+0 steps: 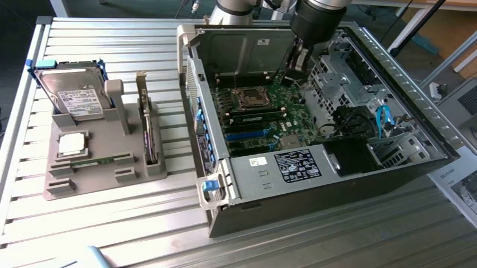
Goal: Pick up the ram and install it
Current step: 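Press down the ram until it locks into place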
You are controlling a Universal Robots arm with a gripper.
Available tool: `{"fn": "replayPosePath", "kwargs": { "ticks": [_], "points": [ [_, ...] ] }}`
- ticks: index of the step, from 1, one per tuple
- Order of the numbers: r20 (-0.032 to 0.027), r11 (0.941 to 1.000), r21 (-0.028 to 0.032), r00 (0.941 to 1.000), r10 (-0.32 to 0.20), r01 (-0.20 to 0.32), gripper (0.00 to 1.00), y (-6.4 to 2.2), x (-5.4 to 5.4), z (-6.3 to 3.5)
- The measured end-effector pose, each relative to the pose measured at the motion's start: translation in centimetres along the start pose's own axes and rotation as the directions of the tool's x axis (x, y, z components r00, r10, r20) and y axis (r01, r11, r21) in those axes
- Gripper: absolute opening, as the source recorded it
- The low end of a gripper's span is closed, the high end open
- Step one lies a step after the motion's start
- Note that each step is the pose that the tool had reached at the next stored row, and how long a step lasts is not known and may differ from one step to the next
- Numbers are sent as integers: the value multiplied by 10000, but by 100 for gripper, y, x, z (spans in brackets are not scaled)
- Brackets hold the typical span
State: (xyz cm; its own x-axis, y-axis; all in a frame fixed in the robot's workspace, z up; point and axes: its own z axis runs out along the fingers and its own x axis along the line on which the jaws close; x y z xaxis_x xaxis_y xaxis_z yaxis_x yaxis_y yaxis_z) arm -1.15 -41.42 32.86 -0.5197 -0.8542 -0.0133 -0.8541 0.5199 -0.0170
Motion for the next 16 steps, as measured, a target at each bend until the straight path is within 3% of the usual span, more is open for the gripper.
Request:
{"fn": "replayPosePath", "kwargs": {
  "ticks": [3,7,9,13,16],
  "points": [
    [-9,9983,8,9983,575,-575,10,0,0,0],
    [-20,9918,18,9918,1279,-1278,10,0,0,0],
    [-29,9828,27,9828,1848,-1848,10,0,0,0],
    [-38,9688,38,9688,2478,-2478,10,0,0,0],
    [-45,9532,48,9532,3023,-3022,10,0,0,0]
  ]
}}
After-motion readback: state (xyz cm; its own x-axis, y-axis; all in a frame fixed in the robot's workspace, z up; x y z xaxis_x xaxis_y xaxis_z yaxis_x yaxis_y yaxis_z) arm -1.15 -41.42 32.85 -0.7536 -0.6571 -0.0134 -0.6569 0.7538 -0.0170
